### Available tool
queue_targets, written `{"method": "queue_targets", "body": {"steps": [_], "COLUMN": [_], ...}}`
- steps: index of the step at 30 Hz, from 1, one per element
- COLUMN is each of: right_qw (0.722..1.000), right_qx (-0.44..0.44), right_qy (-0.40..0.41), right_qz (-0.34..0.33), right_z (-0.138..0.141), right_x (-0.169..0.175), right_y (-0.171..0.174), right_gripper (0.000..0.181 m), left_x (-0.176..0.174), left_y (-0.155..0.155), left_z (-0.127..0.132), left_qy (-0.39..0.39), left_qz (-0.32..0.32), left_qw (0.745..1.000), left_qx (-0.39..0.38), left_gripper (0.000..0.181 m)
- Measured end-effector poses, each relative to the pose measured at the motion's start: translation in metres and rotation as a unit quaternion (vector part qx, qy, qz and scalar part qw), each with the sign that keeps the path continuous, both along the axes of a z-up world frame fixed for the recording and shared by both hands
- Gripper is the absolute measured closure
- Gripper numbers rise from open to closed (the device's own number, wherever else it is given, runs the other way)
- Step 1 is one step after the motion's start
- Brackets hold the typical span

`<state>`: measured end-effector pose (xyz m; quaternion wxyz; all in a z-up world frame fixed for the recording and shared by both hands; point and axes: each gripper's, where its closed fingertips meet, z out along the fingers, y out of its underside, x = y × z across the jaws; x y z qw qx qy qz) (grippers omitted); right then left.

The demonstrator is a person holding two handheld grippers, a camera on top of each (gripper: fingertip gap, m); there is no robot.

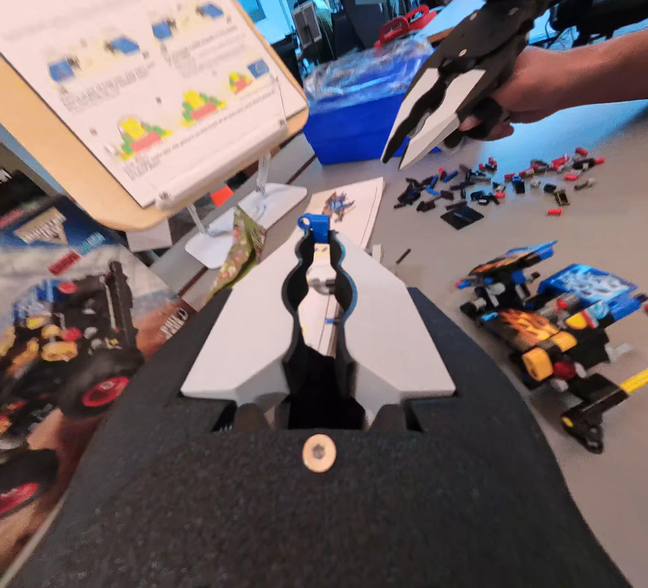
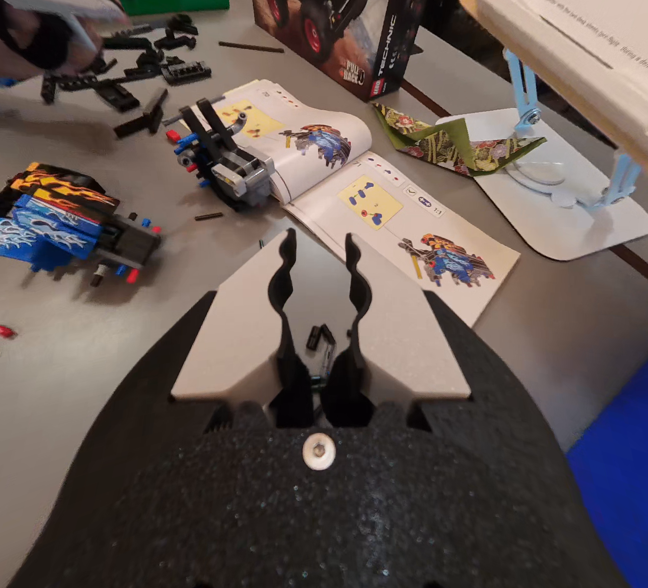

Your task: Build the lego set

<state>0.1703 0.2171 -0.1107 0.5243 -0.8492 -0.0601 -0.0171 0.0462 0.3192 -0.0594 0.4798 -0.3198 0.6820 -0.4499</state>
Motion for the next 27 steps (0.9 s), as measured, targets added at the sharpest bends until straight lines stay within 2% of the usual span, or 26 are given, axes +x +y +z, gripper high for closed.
{"method": "queue_targets", "body": {"steps": [4,8,12,18,23,27], "right_qw": [1.0,0.999,0.997,0.983,0.975,0.974], "right_qx": [0.02,0.037,0.038,0.069,0.039,0.042], "right_qy": [-0.011,-0.002,0.027,0.095,0.133,0.137], "right_qz": [0.009,0.024,0.06,0.141,0.173,0.174], "right_z": [-0.011,-0.009,-0.009,0.019,0.016,0.02], "right_x": [-0.007,-0.018,-0.038,-0.094,-0.132,-0.147], "right_y": [-0.003,0.0,0.005,0.011,0.024,0.035], "right_gripper": [0.158,0.162,0.162,0.162,0.158,0.156], "left_x": [0.001,0.001,0.001,-0.002,-0.006,-0.01], "left_y": [0.002,-0.004,-0.005,-0.02,-0.031,-0.038], "left_z": [-0.046,-0.06,-0.063,-0.059,-0.048,-0.045], "left_qy": [0.064,0.083,0.075,0.044,0.023,0.0], "left_qz": [-0.011,-0.02,-0.013,-0.015,-0.028,-0.033], "left_qw": [0.998,0.996,0.997,0.997,0.998,0.996], "left_qx": [-0.003,-0.005,0.018,0.064,0.052,0.083], "left_gripper": [0.175,0.175,0.175,0.176,0.175,0.175]}}
